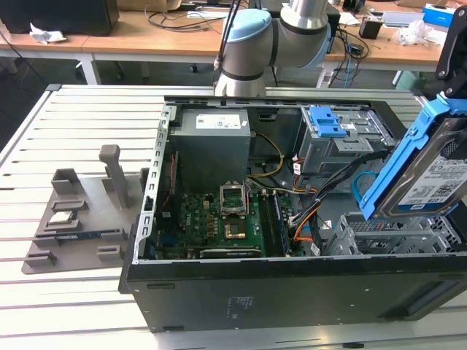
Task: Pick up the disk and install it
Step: 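Pick up the disk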
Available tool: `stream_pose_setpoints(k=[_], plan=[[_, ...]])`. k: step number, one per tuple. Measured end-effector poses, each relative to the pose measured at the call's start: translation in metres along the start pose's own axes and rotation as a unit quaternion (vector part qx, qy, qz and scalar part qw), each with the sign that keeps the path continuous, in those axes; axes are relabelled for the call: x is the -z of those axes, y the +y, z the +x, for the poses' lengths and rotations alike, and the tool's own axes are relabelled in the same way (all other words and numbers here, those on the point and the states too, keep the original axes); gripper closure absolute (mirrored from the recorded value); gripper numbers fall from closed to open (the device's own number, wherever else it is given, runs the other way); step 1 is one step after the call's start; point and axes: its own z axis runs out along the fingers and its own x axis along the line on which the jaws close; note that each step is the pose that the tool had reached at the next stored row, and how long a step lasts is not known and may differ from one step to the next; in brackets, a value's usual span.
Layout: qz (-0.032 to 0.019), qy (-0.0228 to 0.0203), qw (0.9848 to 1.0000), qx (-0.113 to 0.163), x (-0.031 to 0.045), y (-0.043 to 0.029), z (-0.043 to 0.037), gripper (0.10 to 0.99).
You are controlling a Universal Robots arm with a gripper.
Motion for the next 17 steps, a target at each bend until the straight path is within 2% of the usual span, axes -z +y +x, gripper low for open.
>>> stream_pose_setpoints(k=[5, 13, 17], plan=[[0.0000, 0.0001, 1.0000, 0.000, -0.0025, -0.0018, 0.0002, 0.718], [-0.0014, 0.0001, 1.0000, 0.000, -0.0127, -0.0089, 0.0007, 0.718], [-0.0015, 0.0001, 1.0000, 0.000, -0.0135, -0.0102, 0.0009, 0.718]])
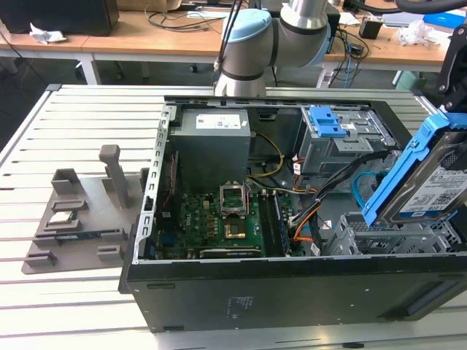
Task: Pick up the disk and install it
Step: 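Pick up the disk, then insert the disk into the insertion slot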
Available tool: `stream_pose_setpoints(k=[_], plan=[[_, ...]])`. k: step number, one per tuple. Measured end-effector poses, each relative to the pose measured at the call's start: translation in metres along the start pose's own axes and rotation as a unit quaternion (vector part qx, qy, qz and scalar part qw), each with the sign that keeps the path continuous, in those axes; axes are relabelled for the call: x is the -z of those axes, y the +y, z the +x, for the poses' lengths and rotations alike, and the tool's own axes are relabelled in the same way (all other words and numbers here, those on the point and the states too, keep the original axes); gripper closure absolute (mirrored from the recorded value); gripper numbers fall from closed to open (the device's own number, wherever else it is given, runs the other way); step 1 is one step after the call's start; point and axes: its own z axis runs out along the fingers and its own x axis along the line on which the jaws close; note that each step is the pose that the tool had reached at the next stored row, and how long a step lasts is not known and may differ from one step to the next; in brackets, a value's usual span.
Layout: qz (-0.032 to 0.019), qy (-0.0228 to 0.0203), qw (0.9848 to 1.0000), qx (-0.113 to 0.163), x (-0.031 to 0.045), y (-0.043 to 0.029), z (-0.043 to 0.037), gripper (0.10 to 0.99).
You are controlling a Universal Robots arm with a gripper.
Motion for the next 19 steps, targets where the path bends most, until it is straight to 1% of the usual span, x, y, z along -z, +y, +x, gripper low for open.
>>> stream_pose_setpoints(k=[13, 14, 15, 16, 18, 19], plan=[[0.0000, 0.0000, 1.0000, 0.000, 0.0000, -0.0003, 0.0000, 0.718], [0.0000, 0.0000, 1.0000, 0.000, -0.0013, -0.0005, 0.0000, 0.718], [0.0000, 0.0000, 1.0000, 0.000, -0.0051, -0.0013, -0.0003, 0.718], [0.0000, -0.0001, 1.0000, -0.001, -0.0066, -0.0015, -0.0017, 0.718], [0.0002, -0.0008, 1.0000, -0.009, -0.0087, -0.0017, -0.0027, 0.718], [0.0005, -0.0013, 0.9998, -0.018, -0.0102, -0.0018, -0.0028, 0.718]])
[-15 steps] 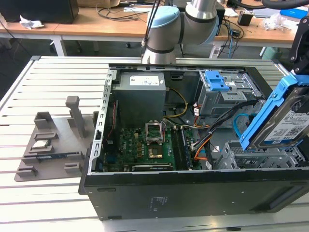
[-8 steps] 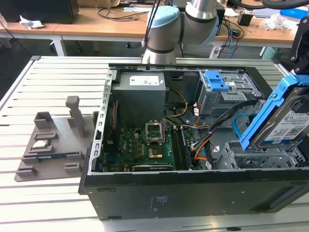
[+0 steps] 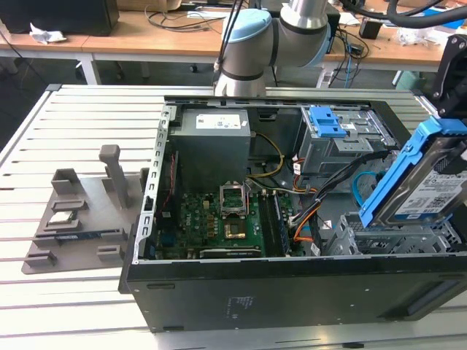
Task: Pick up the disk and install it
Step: 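Insert the disk into the insertion slot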
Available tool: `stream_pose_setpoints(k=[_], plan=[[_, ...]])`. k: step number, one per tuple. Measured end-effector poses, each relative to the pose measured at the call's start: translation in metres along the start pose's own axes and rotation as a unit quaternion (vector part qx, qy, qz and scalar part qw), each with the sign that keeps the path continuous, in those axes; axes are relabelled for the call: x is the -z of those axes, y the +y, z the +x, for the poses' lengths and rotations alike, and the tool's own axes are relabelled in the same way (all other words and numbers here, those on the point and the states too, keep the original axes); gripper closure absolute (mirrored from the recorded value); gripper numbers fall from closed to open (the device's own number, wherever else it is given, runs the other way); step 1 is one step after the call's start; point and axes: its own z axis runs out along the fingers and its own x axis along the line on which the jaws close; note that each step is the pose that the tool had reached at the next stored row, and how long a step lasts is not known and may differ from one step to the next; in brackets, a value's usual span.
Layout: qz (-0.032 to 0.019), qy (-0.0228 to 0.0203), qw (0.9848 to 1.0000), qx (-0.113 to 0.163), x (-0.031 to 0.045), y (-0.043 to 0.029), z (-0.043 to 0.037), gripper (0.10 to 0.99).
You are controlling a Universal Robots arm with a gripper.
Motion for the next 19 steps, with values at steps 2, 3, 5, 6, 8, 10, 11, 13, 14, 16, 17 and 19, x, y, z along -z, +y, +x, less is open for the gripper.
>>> stream_pose_setpoints(k=[2, 3, 5, 6, 8, 10, 11, 13, 14, 16, 17, 19], plan=[[0.0003, -0.0007, 0.9999, -0.011, -0.0016, 0.0003, -0.0002, 0.718], [0.0004, -0.0013, 0.9999, -0.013, -0.0026, 0.0024, -0.0011, 0.718], [0.0005, -0.0023, 0.9999, -0.014, -0.0051, 0.0036, -0.0043, 0.718], [0.0005, -0.0024, 0.9999, -0.015, -0.0075, 0.0036, -0.0063, 0.718], [0.0005, -0.0025, 0.9999, -0.016, -0.0115, 0.0043, -0.0071, 0.718], [0.0005, -0.0025, 0.9999, -0.016, -0.0156, 0.0069, -0.0072, 0.718], [0.0005, -0.0023, 0.9999, -0.016, -0.0186, 0.0067, -0.0071, 0.718], [0.0005, -0.0024, 0.9999, -0.016, -0.0266, 0.0062, -0.0068, 0.718], [0.0005, -0.0024, 0.9999, -0.016, -0.0323, 0.0057, -0.0067, 0.718], [0.0005, -0.0025, 0.9999, -0.016, -0.0429, 0.0049, -0.0064, 0.718], [0.0005, -0.0025, 0.9999, -0.016, -0.0455, 0.0047, -0.0063, 0.718], [0.0005, -0.0024, 0.9999, -0.016, -0.0515, 0.0043, -0.0061, 0.718]])
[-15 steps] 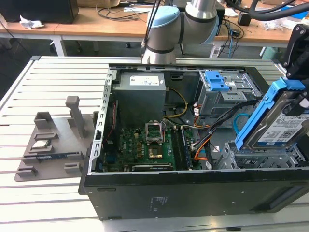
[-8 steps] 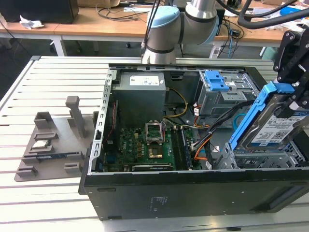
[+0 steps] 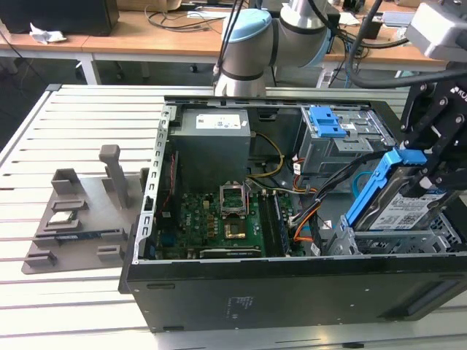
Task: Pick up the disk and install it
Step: 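Insert the disk into the insertion slot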
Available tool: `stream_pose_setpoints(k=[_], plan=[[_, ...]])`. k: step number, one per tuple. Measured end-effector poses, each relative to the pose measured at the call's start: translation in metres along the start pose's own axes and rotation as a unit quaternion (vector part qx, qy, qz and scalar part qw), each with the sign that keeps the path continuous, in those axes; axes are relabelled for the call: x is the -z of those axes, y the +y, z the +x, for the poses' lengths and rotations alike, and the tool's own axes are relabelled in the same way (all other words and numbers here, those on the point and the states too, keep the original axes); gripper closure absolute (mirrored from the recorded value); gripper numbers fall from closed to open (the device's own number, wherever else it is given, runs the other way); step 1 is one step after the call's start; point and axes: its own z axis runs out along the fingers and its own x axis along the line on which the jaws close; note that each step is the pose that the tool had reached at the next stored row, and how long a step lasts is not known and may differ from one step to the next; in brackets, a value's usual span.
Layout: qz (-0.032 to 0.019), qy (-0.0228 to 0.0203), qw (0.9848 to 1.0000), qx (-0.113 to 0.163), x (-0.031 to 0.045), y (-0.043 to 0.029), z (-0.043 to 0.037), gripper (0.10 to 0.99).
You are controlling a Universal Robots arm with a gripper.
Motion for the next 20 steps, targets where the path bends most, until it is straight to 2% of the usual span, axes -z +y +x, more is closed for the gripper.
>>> stream_pose_setpoints(k=[7, 13, 14, 15, 18, 19, 20], plan=[[0.0000, 0.0000, 1.0000, 0.000, -0.0160, -0.0012, 0.0005, 0.718], [0.0000, 0.0000, 1.0000, 0.000, -0.0167, -0.0012, 0.0005, 0.718], [0.0000, 0.0000, 1.0000, 0.000, -0.0167, -0.0012, 0.0005, 0.710], [0.0000, 0.0000, 1.0000, 0.000, -0.0168, -0.0012, 0.0005, 0.643], [0.0000, 0.0000, 1.0000, 0.000, -0.0170, -0.0012, 0.0005, 0.643], [0.0000, 0.0000, 1.0000, 0.000, -0.0170, -0.0012, 0.0005, 0.659], [0.0000, 0.0000, 1.0000, 0.000, -0.0170, -0.0013, 0.0005, 0.722]])
